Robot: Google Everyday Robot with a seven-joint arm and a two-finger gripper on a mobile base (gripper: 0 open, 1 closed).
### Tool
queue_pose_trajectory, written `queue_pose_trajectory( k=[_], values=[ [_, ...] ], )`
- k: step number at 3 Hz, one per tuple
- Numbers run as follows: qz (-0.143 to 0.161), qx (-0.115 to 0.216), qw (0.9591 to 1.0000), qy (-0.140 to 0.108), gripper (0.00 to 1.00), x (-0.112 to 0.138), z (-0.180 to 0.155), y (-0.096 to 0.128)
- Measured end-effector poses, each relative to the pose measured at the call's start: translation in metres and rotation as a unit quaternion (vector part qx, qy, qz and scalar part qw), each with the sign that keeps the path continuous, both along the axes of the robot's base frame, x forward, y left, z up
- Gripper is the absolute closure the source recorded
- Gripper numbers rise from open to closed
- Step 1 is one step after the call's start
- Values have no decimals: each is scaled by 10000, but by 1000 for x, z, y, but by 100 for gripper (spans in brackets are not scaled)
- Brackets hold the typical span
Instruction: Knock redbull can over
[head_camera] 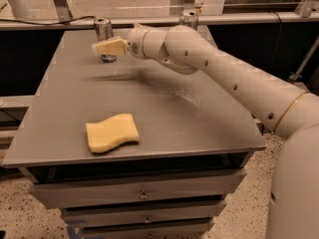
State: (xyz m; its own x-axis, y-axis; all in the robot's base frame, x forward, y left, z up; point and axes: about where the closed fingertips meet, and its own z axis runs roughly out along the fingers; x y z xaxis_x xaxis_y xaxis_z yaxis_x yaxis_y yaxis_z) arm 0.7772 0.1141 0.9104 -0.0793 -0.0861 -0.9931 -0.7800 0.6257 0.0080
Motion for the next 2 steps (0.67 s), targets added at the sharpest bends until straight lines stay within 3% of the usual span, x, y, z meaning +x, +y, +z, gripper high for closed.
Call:
queue_pose_trajectory(
  k=[1,2],
  values=[
    [344,-98,9993,-50,0,12,2,43],
    [585,-199,9981,8,18,17,-5,75]
  ],
)
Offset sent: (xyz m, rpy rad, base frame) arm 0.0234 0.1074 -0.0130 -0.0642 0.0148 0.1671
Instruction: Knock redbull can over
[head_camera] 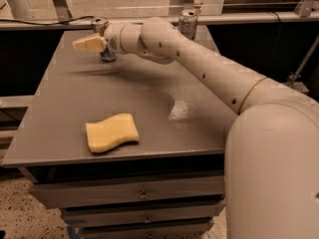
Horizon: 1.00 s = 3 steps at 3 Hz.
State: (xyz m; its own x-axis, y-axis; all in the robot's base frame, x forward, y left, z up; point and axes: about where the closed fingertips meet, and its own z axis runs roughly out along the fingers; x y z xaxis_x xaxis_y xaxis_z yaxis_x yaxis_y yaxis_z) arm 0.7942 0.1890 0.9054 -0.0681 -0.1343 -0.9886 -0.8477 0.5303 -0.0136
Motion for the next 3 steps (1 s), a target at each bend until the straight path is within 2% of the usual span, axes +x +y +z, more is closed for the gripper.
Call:
queue_pose_trajectory(
  k=[1,2,3],
  values=[
    [32,14,10000,60,40,0,-6,9],
    [-26,54,9999,142,64,-7,-14,5],
    [-159,77,9995,244,87,-21,-20,-13]
  ],
)
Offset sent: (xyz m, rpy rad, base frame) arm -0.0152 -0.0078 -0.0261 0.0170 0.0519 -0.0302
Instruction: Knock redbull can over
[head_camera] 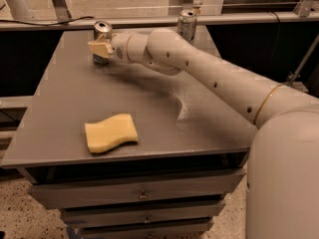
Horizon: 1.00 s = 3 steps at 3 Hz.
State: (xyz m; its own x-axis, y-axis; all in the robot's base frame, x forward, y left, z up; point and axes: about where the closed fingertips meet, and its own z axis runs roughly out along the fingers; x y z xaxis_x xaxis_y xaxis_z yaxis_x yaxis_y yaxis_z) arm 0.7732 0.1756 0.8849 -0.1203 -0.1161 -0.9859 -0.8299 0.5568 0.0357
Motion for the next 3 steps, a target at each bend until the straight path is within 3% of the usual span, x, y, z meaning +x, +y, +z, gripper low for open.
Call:
queue_pose_trajectory(
  k=[1,2,3],
  values=[
    [-201,-139,9997,18,100,-11,11,-52],
    [-377,-341,9986,-105,100,-12,44,-111],
    [-369,-693,9967,-179,100,-11,81,-157]
  ],
)
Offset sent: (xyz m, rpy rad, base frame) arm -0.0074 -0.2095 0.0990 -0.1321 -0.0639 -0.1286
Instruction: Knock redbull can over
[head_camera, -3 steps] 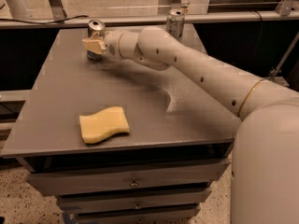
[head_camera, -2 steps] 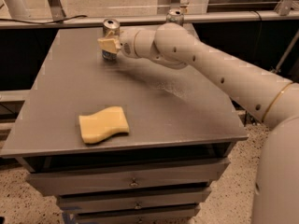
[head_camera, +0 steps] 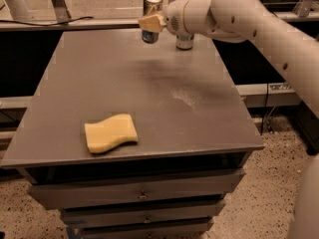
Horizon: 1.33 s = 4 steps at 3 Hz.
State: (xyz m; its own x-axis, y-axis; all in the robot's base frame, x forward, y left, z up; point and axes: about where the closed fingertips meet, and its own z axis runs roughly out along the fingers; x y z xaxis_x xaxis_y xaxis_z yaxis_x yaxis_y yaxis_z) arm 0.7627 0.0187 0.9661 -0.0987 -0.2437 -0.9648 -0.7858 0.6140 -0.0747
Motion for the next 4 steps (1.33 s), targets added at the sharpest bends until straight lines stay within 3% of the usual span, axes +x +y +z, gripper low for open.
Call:
queue_pose_trajectory(
  k=[1,2,3,4],
  values=[
    [67,-523,9985,131,100,11,15,-25],
    [410,-1382,9884,467,100,9,-7,-19],
    [1030,-2159,9666,919,100,-12,-51,-3],
    [1649,-2894,9315,1462,100,-49,-89,-1]
  ],
)
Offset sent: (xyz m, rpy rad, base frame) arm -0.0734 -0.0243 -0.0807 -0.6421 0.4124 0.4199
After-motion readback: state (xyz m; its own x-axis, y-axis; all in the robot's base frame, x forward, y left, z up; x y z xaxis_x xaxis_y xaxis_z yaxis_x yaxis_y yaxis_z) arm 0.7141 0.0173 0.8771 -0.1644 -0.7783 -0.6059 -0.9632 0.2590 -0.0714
